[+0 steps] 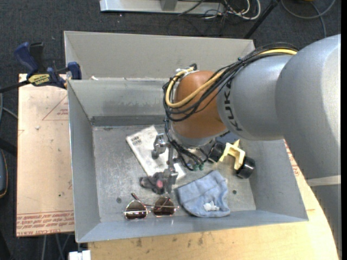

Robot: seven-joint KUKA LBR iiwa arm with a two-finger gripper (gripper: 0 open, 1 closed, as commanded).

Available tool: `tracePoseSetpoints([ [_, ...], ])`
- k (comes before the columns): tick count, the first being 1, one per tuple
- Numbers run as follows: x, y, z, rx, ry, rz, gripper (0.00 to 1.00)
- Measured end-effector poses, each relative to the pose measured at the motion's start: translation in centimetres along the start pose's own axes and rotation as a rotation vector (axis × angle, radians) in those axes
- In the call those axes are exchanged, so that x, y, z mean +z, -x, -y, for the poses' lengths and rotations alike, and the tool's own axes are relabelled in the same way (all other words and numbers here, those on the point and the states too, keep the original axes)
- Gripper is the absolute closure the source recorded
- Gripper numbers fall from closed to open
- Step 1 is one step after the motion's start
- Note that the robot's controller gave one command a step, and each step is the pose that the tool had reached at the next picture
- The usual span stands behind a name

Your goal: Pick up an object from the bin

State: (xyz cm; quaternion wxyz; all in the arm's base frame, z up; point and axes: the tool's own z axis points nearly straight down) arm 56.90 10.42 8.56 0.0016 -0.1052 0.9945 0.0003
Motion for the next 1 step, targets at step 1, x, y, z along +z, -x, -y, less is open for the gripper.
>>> tracePoseSetpoints([
  [1, 0.30, -1.11, -3.05, 0.247, 0.001, -0.003, 1.00],
])
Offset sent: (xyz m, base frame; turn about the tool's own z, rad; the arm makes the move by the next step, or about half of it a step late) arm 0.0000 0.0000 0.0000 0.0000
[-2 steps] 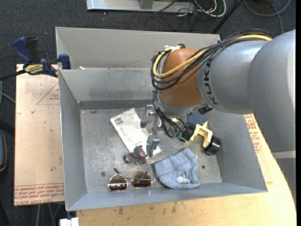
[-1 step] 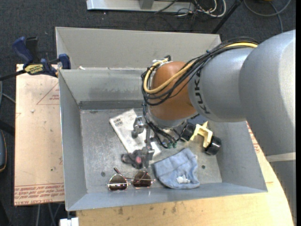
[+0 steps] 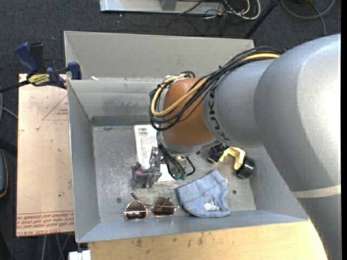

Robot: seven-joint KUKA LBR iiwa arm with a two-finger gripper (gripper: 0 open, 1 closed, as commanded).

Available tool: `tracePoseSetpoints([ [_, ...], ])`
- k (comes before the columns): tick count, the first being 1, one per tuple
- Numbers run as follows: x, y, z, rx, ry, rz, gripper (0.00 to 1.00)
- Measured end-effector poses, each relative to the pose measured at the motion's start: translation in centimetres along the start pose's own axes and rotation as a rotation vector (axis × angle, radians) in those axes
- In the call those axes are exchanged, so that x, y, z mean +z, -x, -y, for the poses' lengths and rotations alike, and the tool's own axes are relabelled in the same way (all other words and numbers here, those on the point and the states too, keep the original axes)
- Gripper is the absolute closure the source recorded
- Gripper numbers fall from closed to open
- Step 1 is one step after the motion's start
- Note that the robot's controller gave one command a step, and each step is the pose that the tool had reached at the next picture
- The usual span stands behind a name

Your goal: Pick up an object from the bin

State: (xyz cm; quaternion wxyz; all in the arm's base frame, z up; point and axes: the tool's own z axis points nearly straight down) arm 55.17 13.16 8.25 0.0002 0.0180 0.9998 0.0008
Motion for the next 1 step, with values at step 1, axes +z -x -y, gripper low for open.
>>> tracePoseSetpoints([
  [1, 0.00, 0.00, 0.00, 0.000, 0.000, 0.000, 1.00],
])
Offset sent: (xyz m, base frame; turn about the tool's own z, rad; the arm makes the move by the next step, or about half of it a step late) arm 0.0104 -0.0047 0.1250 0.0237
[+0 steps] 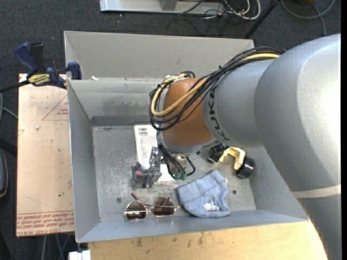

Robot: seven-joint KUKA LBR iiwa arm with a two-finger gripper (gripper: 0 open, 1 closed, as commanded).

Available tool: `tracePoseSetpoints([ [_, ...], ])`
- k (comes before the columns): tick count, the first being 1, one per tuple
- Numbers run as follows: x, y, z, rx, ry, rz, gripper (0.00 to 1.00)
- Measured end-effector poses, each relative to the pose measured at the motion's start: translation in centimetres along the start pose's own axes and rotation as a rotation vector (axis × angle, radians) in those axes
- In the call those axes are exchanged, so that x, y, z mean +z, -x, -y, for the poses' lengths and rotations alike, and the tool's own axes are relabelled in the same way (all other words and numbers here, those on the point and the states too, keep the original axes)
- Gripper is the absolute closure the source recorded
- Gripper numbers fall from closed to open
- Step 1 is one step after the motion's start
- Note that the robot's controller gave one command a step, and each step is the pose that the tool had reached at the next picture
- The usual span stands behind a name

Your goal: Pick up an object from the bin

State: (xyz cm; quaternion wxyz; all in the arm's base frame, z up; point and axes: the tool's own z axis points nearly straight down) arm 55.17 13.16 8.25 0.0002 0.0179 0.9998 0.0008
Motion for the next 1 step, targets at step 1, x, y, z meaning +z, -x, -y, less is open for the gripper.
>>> tracePoseSetpoints([
  [1, -12.51, 1.12, 0.29, 0.021, 0.000, 0.003, 1.00],
])
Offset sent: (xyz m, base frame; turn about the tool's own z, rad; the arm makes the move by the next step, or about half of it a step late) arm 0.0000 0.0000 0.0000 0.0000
